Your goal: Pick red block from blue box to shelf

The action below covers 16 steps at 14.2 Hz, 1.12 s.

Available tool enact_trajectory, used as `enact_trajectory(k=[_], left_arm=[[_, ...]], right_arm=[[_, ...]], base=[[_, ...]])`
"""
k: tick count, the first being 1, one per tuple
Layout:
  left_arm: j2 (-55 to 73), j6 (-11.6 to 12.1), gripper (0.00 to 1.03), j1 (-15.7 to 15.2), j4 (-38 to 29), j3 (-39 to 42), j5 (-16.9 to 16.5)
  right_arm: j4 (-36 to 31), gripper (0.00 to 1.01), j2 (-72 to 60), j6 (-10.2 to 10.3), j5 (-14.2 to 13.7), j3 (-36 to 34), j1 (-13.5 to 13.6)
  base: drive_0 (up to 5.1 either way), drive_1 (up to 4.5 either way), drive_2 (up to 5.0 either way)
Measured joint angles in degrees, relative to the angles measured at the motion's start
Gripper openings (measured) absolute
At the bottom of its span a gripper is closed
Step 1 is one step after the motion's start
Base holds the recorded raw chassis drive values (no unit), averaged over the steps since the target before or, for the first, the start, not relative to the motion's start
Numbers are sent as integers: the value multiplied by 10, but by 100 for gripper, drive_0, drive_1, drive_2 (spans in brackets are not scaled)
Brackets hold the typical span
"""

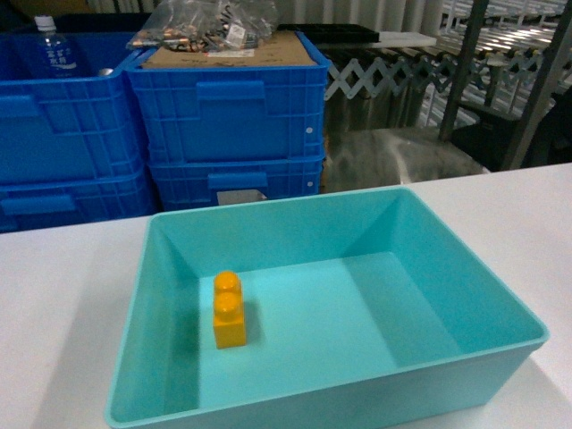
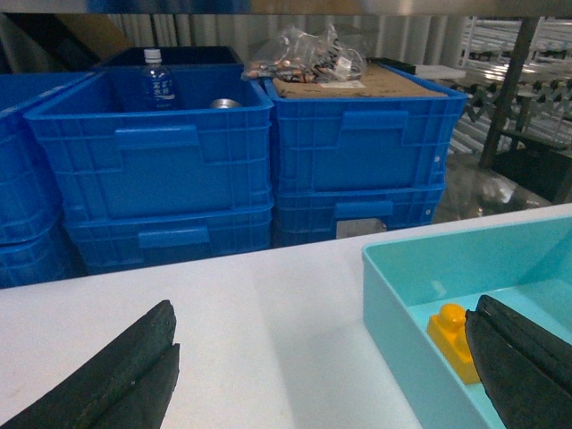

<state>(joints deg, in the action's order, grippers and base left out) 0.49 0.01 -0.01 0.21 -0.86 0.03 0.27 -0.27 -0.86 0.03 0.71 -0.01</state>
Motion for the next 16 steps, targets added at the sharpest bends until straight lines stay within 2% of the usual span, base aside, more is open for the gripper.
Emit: enact_trajectory(k=[16], left_arm=[[0, 0, 98, 0, 0, 0, 0]], right_arm=[[0, 28, 0, 0, 0, 0, 0]], base=[[-153, -153, -153]])
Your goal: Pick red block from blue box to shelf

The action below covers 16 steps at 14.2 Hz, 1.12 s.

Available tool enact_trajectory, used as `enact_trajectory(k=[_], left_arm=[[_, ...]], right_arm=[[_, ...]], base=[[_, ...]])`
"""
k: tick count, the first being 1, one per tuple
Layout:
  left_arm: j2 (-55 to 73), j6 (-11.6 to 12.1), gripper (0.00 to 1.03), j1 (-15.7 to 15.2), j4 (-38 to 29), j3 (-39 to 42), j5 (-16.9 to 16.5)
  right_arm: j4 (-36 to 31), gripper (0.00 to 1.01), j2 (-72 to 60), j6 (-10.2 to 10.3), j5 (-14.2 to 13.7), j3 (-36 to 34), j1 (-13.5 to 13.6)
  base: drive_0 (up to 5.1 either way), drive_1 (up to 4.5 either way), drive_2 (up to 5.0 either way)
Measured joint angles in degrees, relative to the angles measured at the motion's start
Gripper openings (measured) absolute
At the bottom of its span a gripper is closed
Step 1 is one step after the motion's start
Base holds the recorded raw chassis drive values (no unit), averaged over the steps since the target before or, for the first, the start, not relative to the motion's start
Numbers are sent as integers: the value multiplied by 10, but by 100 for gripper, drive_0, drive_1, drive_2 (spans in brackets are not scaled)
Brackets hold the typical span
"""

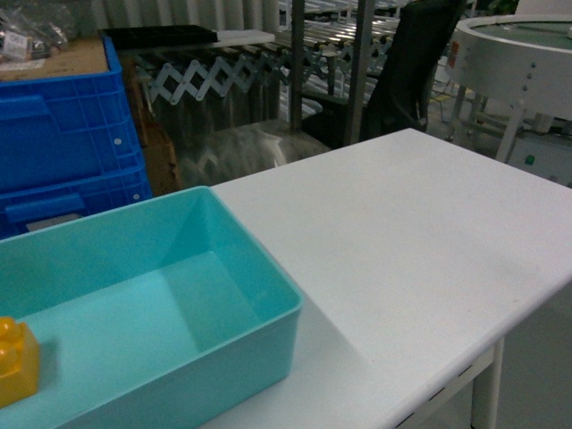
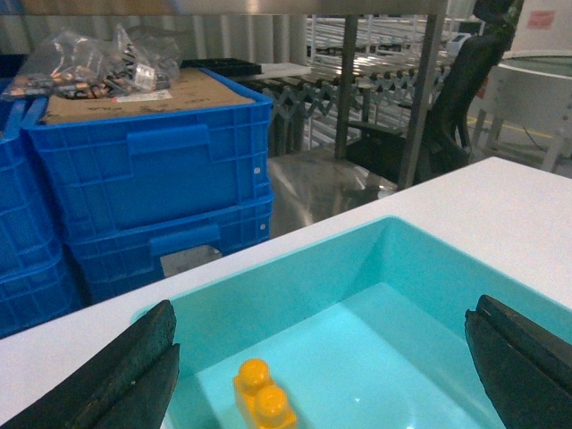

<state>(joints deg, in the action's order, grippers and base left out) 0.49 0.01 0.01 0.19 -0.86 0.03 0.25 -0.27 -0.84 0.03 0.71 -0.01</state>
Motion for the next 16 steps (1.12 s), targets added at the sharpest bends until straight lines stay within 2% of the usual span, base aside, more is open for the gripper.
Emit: enact_trajectory(k=[16], left_arm=[[0, 0, 98, 0, 0, 0, 0]], right_arm=[[0, 28, 0, 0, 0, 0, 0]], base=[[-152, -152, -152]])
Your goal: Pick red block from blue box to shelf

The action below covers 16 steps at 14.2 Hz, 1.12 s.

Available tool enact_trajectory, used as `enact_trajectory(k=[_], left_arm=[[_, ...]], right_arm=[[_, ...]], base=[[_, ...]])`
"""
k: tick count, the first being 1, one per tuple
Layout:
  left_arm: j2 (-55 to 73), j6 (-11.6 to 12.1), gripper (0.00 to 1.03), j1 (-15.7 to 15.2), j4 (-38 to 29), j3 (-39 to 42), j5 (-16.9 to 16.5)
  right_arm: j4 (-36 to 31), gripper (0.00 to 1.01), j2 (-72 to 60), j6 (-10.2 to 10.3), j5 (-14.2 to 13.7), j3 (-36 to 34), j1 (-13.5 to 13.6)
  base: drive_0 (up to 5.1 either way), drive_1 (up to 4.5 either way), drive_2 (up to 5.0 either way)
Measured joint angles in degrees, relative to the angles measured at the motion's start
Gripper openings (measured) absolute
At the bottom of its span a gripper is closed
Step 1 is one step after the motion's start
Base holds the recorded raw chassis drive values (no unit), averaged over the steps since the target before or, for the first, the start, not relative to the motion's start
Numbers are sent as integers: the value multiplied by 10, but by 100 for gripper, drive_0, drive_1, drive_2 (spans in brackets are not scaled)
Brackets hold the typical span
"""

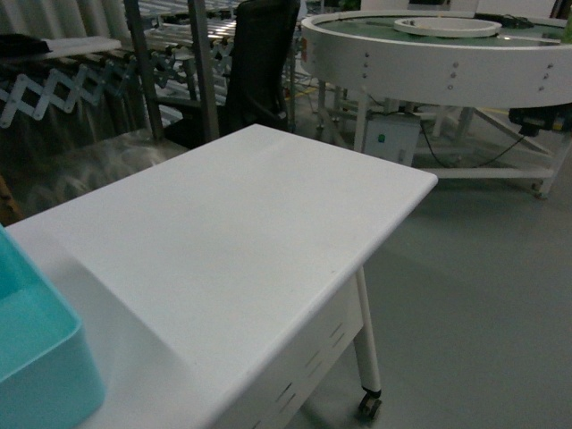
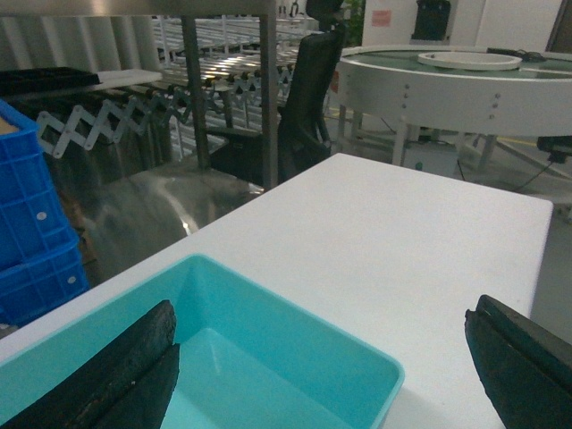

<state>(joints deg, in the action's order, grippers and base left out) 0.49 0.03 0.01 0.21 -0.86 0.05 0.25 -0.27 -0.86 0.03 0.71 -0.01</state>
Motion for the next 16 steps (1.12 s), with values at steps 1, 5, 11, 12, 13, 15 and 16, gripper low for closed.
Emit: enact_trajectory(k=[1, 5, 11, 12, 13, 15, 16], left_arm=[[0, 0, 98, 0, 0, 0, 0], [0, 0, 98, 0, 0, 0, 0], [0, 0, 98, 0, 0, 0, 0], [0, 0, 98, 0, 0, 0, 0], [0, 0, 98, 0, 0, 0, 0], [0, 0, 98, 0, 0, 0, 0], [0, 0, 98, 0, 0, 0, 0]], right_arm=[[0, 28, 0, 0, 0, 0, 0], [0, 28, 0, 0, 0, 0, 0], [0, 28, 0, 0, 0, 0, 0], [0, 28, 0, 0, 0, 0, 0], [0, 28, 0, 0, 0, 0, 0], [0, 28, 0, 0, 0, 0, 0], [0, 28, 0, 0, 0, 0, 0]], base=[[-137, -137, -137], [-146, -146, -146], [-145, -145, -145], [-147, -147, -147], [-146, -146, -146], [-141, -141, -141], [-146, -146, -146]])
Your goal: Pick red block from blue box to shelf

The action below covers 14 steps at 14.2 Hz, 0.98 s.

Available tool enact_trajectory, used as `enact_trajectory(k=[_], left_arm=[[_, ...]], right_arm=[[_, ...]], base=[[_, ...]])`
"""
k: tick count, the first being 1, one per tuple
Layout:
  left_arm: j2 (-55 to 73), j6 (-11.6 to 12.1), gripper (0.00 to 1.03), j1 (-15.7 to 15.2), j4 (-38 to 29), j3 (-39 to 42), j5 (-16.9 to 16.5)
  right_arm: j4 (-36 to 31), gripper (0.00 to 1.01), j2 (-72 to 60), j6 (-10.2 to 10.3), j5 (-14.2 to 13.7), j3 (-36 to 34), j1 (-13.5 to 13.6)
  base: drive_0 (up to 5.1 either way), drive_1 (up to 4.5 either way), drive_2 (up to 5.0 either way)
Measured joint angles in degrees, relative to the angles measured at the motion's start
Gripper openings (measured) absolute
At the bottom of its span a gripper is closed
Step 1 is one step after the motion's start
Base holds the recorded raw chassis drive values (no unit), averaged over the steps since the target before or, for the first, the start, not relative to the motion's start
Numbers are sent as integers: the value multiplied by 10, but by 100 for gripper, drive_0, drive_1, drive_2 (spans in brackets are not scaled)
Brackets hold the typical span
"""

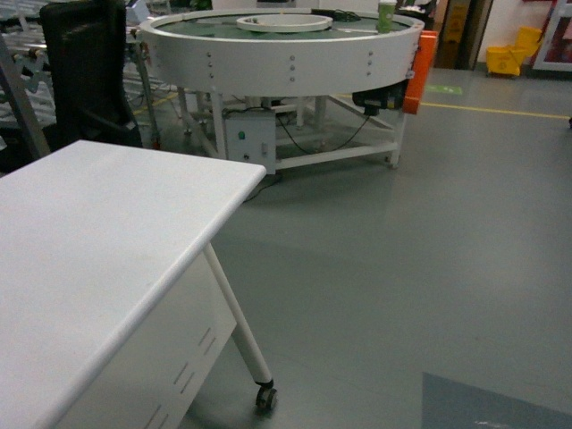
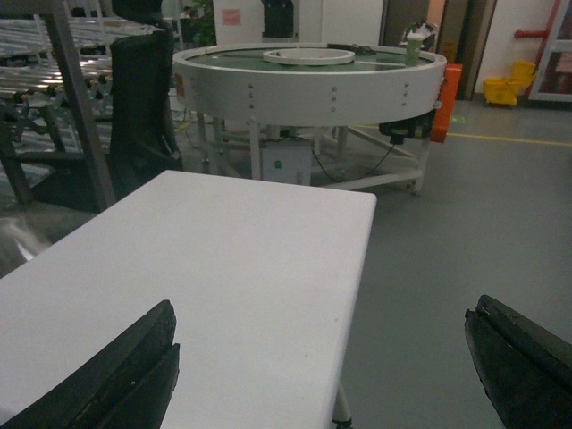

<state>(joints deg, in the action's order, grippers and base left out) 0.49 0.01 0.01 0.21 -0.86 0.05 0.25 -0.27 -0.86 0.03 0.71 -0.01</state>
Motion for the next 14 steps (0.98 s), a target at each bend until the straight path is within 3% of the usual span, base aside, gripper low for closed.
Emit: enact_trajectory(k=[14], left_arm=[[0, 0, 98, 0, 0, 0, 0]], right_arm=[[0, 28, 0, 0, 0, 0, 0]], base=[[-144, -144, -144]])
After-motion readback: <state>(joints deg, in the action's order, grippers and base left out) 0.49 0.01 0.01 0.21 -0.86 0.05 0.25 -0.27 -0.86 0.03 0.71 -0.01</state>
